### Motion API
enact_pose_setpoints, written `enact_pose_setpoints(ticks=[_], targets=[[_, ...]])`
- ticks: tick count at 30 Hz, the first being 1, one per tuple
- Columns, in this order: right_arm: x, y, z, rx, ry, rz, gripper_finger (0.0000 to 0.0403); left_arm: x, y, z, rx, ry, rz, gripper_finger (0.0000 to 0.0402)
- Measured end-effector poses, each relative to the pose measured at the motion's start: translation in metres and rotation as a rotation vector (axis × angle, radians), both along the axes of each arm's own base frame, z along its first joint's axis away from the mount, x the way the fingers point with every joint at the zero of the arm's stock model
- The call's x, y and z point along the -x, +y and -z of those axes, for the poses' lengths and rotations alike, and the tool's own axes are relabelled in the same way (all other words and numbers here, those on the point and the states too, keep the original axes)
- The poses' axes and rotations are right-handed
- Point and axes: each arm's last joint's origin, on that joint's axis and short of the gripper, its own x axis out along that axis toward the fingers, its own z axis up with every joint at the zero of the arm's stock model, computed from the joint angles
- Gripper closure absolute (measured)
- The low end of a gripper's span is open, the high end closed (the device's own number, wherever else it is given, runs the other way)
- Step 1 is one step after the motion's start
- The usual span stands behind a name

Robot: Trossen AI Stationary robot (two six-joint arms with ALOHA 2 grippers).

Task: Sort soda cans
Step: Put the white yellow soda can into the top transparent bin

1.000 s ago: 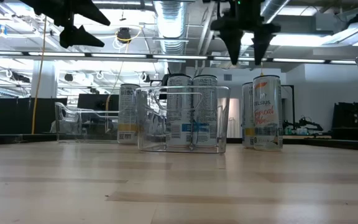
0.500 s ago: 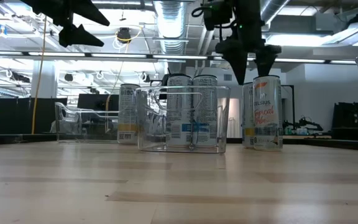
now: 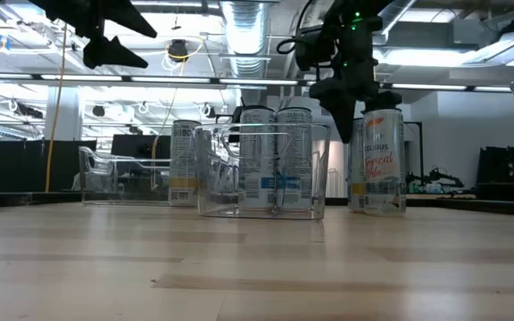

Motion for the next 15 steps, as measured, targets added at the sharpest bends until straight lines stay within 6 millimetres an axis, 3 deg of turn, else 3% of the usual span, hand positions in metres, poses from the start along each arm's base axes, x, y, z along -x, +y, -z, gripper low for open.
enact_pose_setpoints(ticks=[7,12,15], targets=[[-0.001,0.006,0.003,-0.005,0.011,-0.016,0.0148,0.002,0.0,0.006,0.058,0.042,-0.018,0.0054],[0.0,0.012,-0.001,-0.001,0.006,-0.035,0.0152,0.001,0.0,0.007,0.085,0.045,-0.021,0.0054],[0.005,0.023,-0.015,0.012,-0.036,-0.06,0.0152,0.001,0.0,0.007,0.105,0.037,-0.029,0.0054]])
